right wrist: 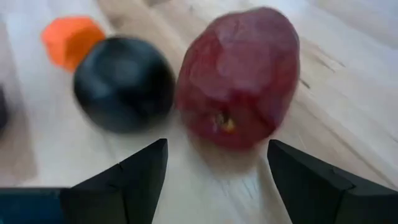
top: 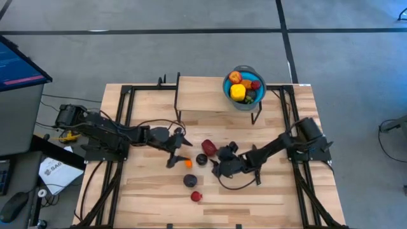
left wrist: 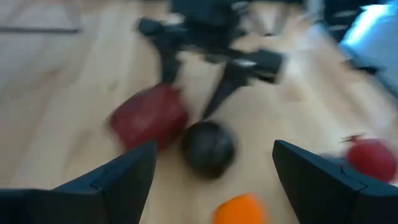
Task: Pick & Place Fruit
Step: Put the apple into the strainer bowl
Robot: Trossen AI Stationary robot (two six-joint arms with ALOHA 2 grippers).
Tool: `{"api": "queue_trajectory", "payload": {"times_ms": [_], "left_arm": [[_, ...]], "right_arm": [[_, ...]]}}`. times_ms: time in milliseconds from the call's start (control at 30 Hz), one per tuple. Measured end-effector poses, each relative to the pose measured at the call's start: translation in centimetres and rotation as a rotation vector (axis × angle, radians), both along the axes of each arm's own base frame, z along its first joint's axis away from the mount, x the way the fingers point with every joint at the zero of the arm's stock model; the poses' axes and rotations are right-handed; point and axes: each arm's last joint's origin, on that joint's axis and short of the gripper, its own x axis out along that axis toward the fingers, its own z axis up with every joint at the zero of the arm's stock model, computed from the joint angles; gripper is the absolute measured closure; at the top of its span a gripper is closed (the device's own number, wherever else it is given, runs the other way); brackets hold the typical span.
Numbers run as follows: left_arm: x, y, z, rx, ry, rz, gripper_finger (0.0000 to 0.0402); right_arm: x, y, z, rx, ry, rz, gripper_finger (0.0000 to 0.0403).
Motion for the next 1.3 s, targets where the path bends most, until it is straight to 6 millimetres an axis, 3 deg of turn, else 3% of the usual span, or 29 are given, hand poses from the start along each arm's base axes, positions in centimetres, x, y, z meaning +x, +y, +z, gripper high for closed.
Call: {"api": "queue_trajectory", "payload": {"times_ms": [167,367,767,1033,1300], "left_arm": [[-1.0,1.8,-1.2,0.026,-0.034,0.077,0.0088],[-1.0,3.4,-1.6,-0.02,-0.063,0.043,0.0095],[1.1,4.7,-6.4,-0.035,-0.056,0.059,0.0188],[3.8,5.0,-7.8,-0.035,-0.042,0.059,0.0235],[4.3,4.9,-8.0,-0.033,-0.035,0.056,0.026]], "right_arm": [[0.7,-0.5,-1.2,-0.02,-0.028,-0.042,0.0133],[1.0,-1.1,-1.1,-0.004,-0.028,-0.049,0.0133],[1.2,-1.6,-0.9,-0.036,-0.032,-0.054,0.0132],[1.4,-2.2,-0.8,-0.109,-0.001,-0.029,0.0132],[1.6,-2.5,-0.8,-0.129,0.001,-0.019,0.0132]]}}
